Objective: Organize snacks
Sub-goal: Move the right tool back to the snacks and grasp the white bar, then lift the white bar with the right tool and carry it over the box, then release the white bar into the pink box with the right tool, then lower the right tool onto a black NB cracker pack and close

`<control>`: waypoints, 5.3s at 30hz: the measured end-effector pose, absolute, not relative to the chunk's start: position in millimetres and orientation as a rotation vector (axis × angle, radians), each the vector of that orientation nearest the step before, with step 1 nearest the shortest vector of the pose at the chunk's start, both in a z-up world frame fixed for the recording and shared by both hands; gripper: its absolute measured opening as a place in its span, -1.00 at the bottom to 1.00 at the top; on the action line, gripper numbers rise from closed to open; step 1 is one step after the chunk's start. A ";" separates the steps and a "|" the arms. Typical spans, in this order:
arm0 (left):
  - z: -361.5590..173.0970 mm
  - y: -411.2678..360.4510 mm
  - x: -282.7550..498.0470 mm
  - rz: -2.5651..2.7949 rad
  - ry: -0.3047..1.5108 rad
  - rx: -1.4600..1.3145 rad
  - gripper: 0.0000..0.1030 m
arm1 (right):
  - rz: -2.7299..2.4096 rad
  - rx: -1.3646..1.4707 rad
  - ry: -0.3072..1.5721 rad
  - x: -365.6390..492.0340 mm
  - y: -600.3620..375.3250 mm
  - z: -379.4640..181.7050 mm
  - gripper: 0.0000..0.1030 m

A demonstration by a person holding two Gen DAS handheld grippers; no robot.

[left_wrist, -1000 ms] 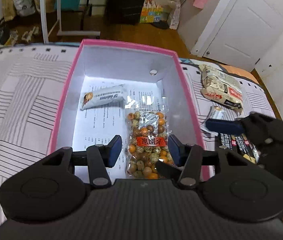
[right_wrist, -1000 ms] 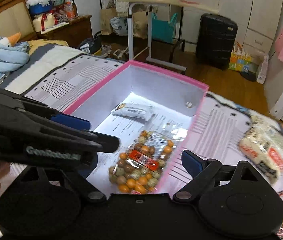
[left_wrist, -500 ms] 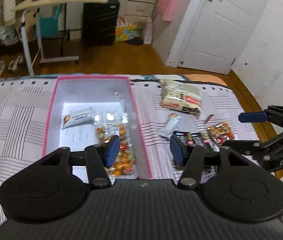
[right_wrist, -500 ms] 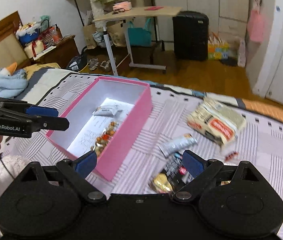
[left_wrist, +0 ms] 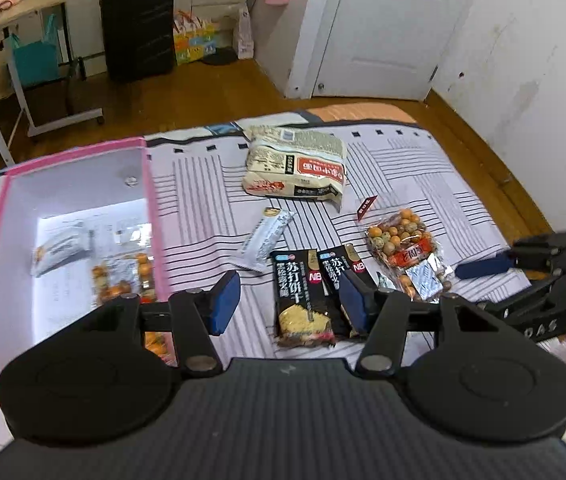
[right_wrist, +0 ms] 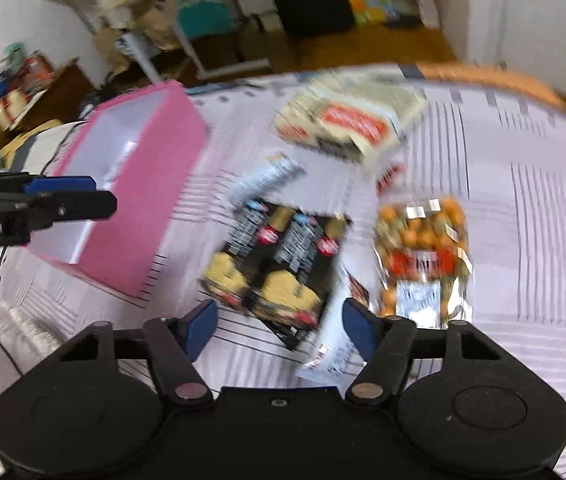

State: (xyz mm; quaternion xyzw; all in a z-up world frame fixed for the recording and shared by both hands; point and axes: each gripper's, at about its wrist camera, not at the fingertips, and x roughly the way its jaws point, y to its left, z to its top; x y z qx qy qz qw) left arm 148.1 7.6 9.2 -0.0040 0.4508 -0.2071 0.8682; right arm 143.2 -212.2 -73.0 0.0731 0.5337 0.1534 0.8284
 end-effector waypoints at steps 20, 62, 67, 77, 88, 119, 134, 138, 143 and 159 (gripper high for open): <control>-136.5 -51.6 260.4 -0.356 0.980 0.091 0.01 | 0.209 0.103 1.329 179.0 -201.8 -165.5 -0.28; -71.1 -21.0 149.6 -0.333 0.941 -0.042 -0.45 | 0.121 0.129 1.122 135.5 -211.2 -107.2 -0.43; -67.9 -11.4 127.6 -0.328 0.969 -0.056 -0.45 | 0.114 0.159 1.089 127.1 -214.0 -98.8 -0.43; -58.8 10.8 89.2 -0.316 1.048 -0.066 -0.45 | 0.240 0.155 1.008 85.3 -190.5 -57.9 -0.43; -24.0 56.4 53.8 -0.308 0.997 -0.095 -0.45 | 0.472 0.068 1.029 65.9 -117.7 -19.5 -0.43; -63.5 208.8 159.7 0.066 0.995 -0.285 -0.39 | 0.577 0.211 1.024 197.8 48.7 -90.3 -0.18; 10.2 163.9 118.5 -0.062 0.872 -0.109 0.05 | 0.511 0.110 0.771 144.5 -69.3 10.3 0.29; 38.3 130.6 108.5 -0.166 0.839 -0.093 0.05 | 0.446 0.045 0.699 134.1 -112.1 27.1 0.29; 47.0 83.2 104.8 -0.264 0.826 -0.040 0.12 | 0.444 0.082 0.781 138.4 -148.2 22.9 0.29; -60.1 -39.2 159.0 -0.281 0.926 -0.079 0.13 | 0.465 -0.109 0.960 178.8 -185.2 -96.7 0.27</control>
